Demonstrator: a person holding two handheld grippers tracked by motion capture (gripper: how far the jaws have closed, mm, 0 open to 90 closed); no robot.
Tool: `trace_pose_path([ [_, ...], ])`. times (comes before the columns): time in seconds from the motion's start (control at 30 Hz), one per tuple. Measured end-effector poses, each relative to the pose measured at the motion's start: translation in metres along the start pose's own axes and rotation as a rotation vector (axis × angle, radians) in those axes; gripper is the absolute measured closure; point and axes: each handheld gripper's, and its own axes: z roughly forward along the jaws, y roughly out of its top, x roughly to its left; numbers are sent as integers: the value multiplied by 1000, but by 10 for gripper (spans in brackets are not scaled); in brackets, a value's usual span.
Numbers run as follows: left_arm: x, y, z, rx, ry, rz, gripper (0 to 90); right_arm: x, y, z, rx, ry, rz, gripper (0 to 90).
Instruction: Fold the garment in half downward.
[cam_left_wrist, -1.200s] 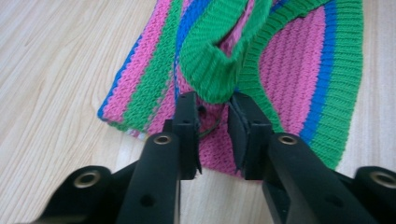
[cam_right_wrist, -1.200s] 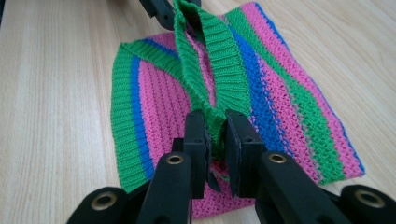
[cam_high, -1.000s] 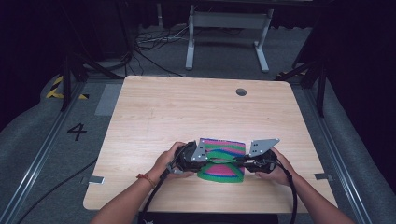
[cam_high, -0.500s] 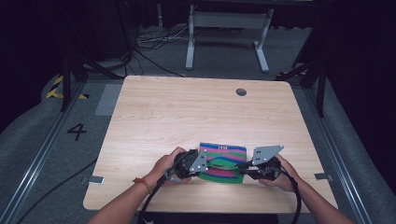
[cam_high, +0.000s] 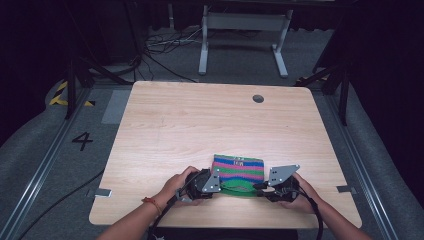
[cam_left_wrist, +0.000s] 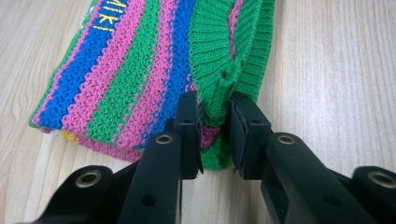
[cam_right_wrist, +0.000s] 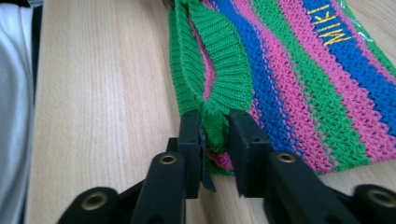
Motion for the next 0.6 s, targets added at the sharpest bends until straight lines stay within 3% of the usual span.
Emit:
trace_pose_path([
  [0.1, 2, -4, 1, -18, 15, -17, 740, -3, 0, 3, -2, -20, -9, 739],
  [0.33, 14, -6, 4, -9, 66, -51, 733, -21, 5, 10, -3, -69, -3, 743],
  [0.47, 23, -11, 4, -35, 38, -116, 696, -29, 9, 13, 2, -101, -8, 726],
  [0.6, 22, -12, 0, -37, 21, -139, 568, -25, 9, 10, -12, -108, 2, 666],
])
